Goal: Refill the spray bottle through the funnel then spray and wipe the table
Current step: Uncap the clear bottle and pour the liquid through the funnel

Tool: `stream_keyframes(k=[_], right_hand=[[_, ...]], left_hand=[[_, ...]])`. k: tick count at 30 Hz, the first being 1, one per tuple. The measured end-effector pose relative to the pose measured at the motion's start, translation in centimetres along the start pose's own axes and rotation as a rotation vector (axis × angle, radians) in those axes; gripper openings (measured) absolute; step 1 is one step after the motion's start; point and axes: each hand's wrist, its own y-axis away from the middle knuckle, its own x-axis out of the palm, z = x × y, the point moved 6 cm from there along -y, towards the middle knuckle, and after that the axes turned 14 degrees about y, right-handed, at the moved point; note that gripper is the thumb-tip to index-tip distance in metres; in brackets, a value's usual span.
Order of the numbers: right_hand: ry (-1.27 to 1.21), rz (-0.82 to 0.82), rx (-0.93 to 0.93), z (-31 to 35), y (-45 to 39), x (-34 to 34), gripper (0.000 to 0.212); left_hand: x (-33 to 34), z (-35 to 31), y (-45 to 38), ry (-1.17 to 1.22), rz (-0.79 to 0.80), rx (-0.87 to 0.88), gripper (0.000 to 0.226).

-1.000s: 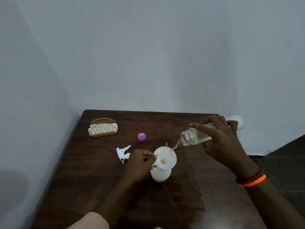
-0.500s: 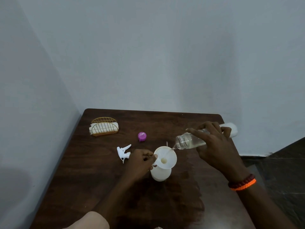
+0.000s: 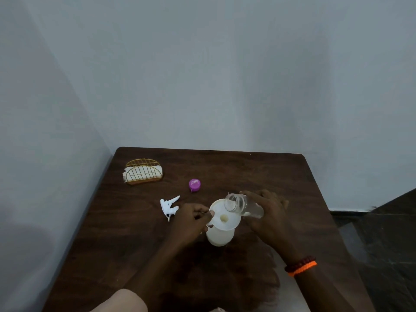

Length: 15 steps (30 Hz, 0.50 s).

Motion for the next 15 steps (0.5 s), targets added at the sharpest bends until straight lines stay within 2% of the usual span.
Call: stream_keyframes(k=[6, 12, 15], right_hand=[[-0.307, -0.072, 0.07, -1.8, 0.8, 0.4, 0.06], [-0.273, -0.036, 0.196, -3.6, 0.7, 1.2, 0.06], [-0.291, -0.016, 0.238, -4.1, 0.5, 1.8, 0.059]], left_hand=[[-0.4, 0.2, -0.2, -0.017, -0.009, -0.015, 0.016], [-0.3, -0.6, -0.1, -0.058, -0.018, -0.053, 0.049], [-0.9, 0.6, -1.5, -0.017, -0.084, -0.108, 0.043]])
